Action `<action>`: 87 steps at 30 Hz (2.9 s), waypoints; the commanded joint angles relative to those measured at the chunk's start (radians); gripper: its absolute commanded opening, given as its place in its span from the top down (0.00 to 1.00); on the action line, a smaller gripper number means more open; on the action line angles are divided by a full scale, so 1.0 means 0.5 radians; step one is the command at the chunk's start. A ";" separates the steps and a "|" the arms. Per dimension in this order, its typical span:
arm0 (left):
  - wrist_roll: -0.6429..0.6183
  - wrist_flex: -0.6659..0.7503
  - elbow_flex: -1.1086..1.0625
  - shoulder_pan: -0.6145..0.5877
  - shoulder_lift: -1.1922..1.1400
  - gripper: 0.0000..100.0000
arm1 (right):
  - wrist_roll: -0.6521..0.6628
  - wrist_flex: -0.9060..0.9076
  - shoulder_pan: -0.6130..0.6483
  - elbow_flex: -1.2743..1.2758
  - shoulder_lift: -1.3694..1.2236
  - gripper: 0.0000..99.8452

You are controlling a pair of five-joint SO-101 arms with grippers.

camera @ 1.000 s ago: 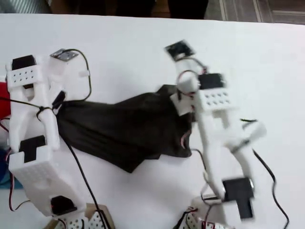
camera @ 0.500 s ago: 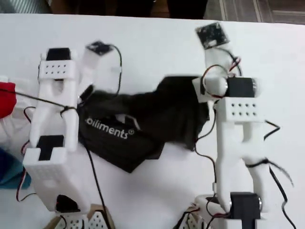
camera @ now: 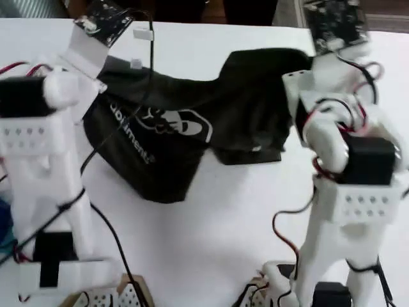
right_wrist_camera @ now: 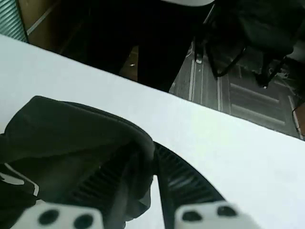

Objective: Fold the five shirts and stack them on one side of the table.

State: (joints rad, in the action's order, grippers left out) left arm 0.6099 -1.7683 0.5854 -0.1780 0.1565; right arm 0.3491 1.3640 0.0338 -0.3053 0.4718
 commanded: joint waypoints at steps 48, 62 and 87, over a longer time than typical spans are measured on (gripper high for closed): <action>0.531 0.095 -1.788 0.399 -0.316 0.71 | 0.138 -0.106 -0.075 1.105 0.137 0.98; 0.506 0.988 -2.303 0.448 -0.249 0.71 | 0.138 -0.097 -0.078 1.099 0.140 0.98; 0.387 1.077 -2.140 0.328 -0.236 0.83 | 0.138 -0.094 -0.078 1.099 0.140 0.98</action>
State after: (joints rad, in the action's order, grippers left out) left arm 0.8078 -1.1945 -0.5470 0.0169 -0.0107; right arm 0.4135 1.3288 -0.0107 0.2532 0.5363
